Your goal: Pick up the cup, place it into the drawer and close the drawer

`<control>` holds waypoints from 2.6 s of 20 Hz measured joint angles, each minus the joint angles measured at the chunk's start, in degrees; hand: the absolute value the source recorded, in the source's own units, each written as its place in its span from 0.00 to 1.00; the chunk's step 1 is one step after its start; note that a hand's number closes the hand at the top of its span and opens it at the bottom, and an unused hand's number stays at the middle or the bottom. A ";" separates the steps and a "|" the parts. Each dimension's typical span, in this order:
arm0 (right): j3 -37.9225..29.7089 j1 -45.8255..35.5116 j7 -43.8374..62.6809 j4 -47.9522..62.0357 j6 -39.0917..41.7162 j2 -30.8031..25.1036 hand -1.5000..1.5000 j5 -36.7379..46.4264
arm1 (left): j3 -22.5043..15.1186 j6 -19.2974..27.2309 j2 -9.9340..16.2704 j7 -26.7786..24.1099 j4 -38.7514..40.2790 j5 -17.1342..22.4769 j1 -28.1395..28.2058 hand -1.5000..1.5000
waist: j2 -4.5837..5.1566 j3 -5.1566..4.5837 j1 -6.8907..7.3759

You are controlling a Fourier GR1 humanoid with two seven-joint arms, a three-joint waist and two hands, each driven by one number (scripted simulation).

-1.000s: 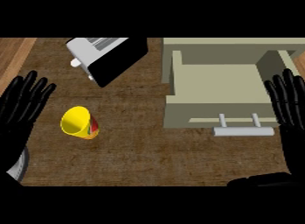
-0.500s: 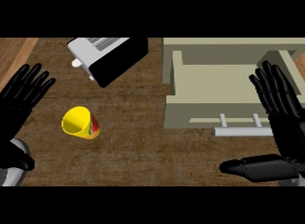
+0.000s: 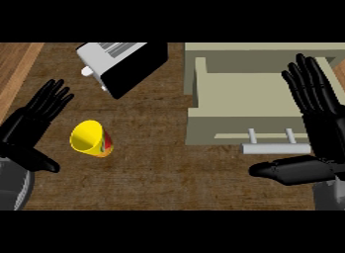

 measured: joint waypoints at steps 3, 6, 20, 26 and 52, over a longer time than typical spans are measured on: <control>-0.94 -1.37 -0.64 1.69 0.58 -0.51 0.00 -0.24 | 0.47 -0.89 0.49 -5.66 7.00 -4.47 -0.91 0.00 | 0.04 -0.02 -0.08; -1.37 -1.53 -1.37 1.76 0.61 -0.46 0.00 -0.17 | 0.25 -0.29 0.55 -11.51 14.44 -9.46 -2.96 0.00 | 0.09 -0.03 -0.29; -3.25 -3.79 0.51 1.97 1.79 -1.62 0.00 -1.82 | -2.05 7.78 1.67 -32.82 46.49 -24.17 -11.99 0.00 | 0.47 -0.17 -1.19; -4.10 -4.93 0.41 2.99 2.53 -2.30 0.00 -2.66 | -2.66 10.36 0.79 -37.96 51.40 -26.01 -12.61 0.00 | 0.68 -0.24 -1.51; -4.68 -6.41 2.61 3.08 3.19 -3.22 0.00 -3.58 | -4.17 8.97 -5.20 -43.07 55.92 -27.38 -16.74 1.00 | 1.00 -0.36 -2.37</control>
